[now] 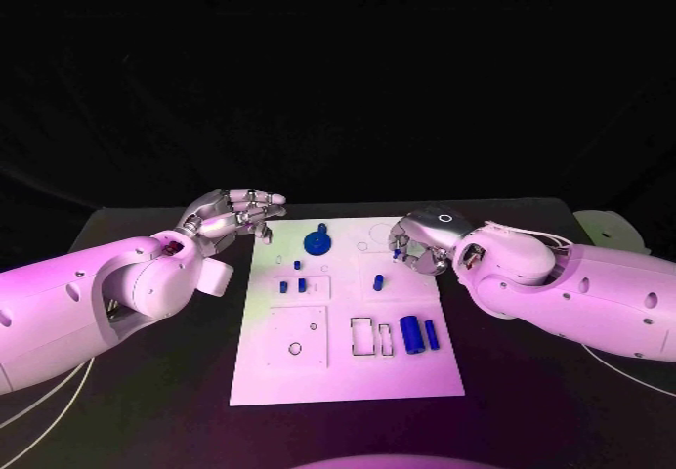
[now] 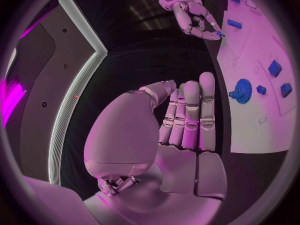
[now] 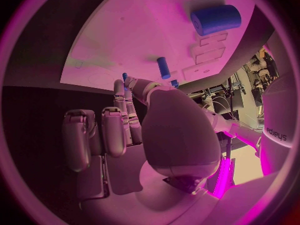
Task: Assemble the parts on the task board
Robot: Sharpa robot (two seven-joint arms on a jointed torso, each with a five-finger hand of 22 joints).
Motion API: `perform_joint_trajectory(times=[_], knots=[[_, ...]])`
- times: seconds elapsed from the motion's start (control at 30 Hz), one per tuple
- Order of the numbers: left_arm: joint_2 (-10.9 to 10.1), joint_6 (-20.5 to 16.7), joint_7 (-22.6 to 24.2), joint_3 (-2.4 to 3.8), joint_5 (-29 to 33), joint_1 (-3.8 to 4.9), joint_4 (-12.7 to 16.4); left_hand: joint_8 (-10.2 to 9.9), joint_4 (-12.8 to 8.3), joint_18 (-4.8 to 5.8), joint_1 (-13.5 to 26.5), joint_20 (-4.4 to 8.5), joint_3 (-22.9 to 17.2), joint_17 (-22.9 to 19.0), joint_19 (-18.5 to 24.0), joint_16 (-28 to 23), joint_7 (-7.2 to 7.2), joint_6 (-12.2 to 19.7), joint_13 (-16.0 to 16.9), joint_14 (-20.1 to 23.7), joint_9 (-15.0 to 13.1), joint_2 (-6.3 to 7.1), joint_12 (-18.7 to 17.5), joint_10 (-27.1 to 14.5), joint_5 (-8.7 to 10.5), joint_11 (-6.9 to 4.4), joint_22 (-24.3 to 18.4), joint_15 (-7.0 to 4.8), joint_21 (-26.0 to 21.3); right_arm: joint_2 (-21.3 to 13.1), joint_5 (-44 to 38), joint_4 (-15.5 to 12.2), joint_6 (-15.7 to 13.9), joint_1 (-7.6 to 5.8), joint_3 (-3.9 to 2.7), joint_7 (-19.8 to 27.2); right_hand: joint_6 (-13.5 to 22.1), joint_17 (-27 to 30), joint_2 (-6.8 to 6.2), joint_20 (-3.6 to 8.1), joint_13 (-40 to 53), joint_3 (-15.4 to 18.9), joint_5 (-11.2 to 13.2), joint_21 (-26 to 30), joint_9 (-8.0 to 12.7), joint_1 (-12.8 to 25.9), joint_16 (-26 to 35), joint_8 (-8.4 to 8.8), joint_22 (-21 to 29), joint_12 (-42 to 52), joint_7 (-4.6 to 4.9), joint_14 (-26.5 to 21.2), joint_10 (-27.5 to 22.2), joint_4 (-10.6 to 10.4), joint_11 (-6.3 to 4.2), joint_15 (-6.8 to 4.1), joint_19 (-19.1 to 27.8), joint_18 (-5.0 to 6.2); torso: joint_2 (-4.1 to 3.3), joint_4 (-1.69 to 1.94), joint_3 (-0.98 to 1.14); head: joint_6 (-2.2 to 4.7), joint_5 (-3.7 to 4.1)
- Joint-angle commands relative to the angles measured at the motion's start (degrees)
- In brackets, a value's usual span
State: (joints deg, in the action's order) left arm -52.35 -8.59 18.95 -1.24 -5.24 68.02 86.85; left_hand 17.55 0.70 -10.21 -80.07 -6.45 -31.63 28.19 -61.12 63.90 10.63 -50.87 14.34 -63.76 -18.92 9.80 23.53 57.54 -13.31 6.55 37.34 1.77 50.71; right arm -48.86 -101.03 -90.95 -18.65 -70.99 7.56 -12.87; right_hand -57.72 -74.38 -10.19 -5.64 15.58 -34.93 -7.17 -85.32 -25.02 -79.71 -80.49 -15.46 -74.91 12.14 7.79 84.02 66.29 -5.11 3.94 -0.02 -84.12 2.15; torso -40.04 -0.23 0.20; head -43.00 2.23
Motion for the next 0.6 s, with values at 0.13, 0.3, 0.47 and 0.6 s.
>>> perform_joint_trajectory(times=[0.13, 0.3, 0.47, 0.6], knots=[[0.2, 1.2, 0.1, 0.05, -0.1, 0.02, -0.1, 0.2, -0.3, -0.34, 0.3, -0.22, 0.1, -0.1, -0.1, 0.3, 0.1, 0.4, 0.1, 0.6, 0.0, -0.37, 0.2, -0.3, -0.36, -0.11, -0.1, 0.02, -0.3, -1.0, -0.1, -3.9, -1.1, -0.84, -0.35, -0.1, -0.3, 0.0, 0.23, 0.31, -0.1, 0.0, -0.1, -0.5, -0.1, 0.4, 0.0, -0.1, -12.9, -0.2, 0.07, 2.7, 0.5, 0.3, -0.08, -0.57, -4.0, -1.17, 0.1, 0.01, 0.01, 0.16, -0.15], [0.5, 1.4, 0.0, 0.04, -0.1, 0.02, -0.4, 0.2, -0.3, -0.35, 0.3, -0.23, 0.1, -0.1, 0.0, 0.3, 0.11, 0.4, 0.1, 0.6, 0.0, -0.37, 0.2, -0.4, -0.36, -0.1, -0.1, 0.04, -0.3, -0.7, 0.5, -7.4, -2.3, -1.2, -0.51, 0.7, -0.3, -0.1, 0.22, 0.31, -0.1, 0.0, -0.1, -0.7, -0.1, 0.5, 0.0, -0.11, -13.0, -0.2, 0.07, 2.7, 0.5, 0.4, -0.08, -0.57, -4.1, -1.22, 0.08, 0.14, -0.04, 0.16, -1.18], [1.0, 1.6, 0.0, 0.01, -0.1, 0.01, -0.9, 0.2, -0.3, -0.35, 0.3, -0.25, 0.1, -0.1, 0.0, 0.3, 0.12, 0.5, 0.1, 0.6, 0.0, -0.37, 0.3, -0.4, -0.36, -0.09, -0.1, 0.05, -0.4, 2.4, 1.5, -9.5, -3.2, -0.81, -0.56, 1.9, -0.2, -0.1, 0.22, 0.31, -0.1, 0.0, -0.2, -0.8, -0.1, 0.5, 0.0, -0.08, -13.1, -0.2, 0.1, 2.7, 0.5, 0.4, -0.06, -0.57, -4.2, -1.24, 0.1, 0.11, 0.09, 0.23, -3.91], [1.4, 1.8, 0.0, -0.02, -0.1, 0.0, -1.0, 0.2, -0.3, -0.34, 0.3, -0.26, 0.1, -0.1, 0.0, 0.3, 0.13, 0.5, 0.1, 0.6, 0.0, -0.37, 0.3, -0.5, -0.36, -0.08, -0.1, 0.06, -0.4, 4.7, 1.8, -9.7, -3.3, 0.03, -0.53, 2.5, -0.2, -0.1, 0.27, 0.31, -0.1, 0.0, -0.3, -0.8, -0.1, 0.5, 0.0, -0.07, -13.1, -0.3, 0.11, 2.8, 0.5, 0.4, -0.07, -0.57, -4.2, -1.23, 0.09, 0.29, -0.17, -0.11, -5.54]])
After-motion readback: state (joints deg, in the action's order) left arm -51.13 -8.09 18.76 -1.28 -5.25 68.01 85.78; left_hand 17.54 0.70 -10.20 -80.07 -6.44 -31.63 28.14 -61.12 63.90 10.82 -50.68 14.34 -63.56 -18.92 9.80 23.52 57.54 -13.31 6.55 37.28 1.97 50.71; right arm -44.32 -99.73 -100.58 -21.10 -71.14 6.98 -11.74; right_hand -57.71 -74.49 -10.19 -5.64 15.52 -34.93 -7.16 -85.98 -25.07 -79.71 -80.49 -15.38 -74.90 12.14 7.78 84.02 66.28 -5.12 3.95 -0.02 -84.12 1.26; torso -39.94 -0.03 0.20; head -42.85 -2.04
